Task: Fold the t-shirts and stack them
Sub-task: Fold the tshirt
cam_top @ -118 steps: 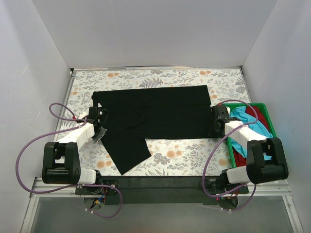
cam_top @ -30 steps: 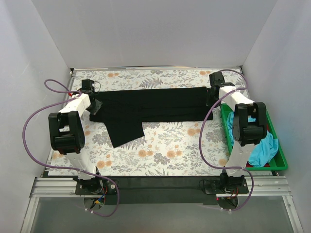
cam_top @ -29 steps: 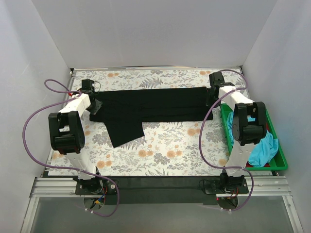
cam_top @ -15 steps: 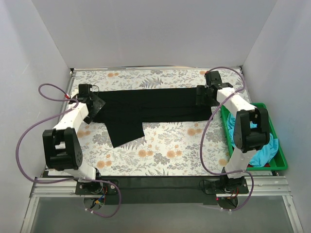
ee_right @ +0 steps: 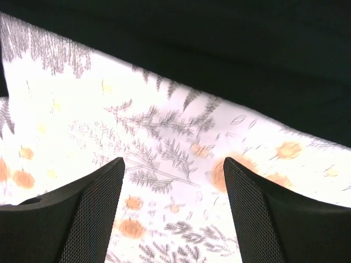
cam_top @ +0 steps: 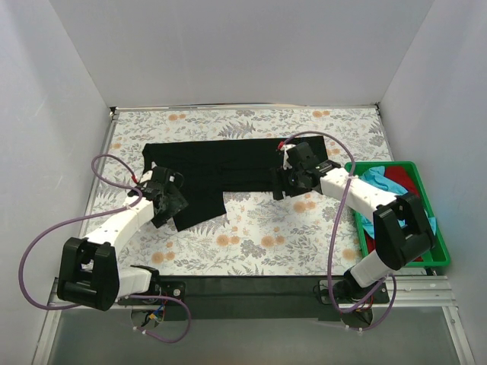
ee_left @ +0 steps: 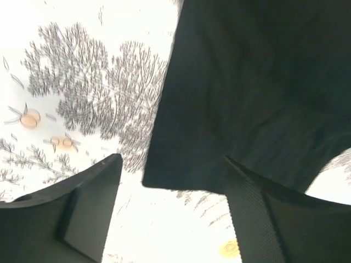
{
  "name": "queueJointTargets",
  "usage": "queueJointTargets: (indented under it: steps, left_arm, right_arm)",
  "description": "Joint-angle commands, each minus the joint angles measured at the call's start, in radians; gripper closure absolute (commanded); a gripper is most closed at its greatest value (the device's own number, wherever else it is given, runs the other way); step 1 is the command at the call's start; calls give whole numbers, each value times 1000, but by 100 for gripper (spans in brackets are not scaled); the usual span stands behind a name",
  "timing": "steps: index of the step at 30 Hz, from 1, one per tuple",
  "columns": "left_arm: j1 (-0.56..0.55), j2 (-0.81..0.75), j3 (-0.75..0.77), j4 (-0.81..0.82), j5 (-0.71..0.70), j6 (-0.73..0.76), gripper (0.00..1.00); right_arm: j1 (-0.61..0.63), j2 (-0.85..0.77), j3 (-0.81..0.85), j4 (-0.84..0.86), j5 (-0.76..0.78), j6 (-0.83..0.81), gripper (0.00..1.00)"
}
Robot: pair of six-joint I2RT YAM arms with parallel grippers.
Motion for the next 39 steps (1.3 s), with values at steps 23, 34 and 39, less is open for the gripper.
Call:
queueJointTargets:
  steps: [23,34,39]
  left_arm:
    - [-154,143,-64,-33,-55,-79,78]
    - [-157,145,192,-38,-104,25,100]
    - [-151,275,415,5,-152,91,100]
  right_arm:
    - [11,-53,-130,98,-44,-1,34]
    - [11,-89,-166,98,-13,-14,34]
    - [11,-124,-187,98,-3,-15,34]
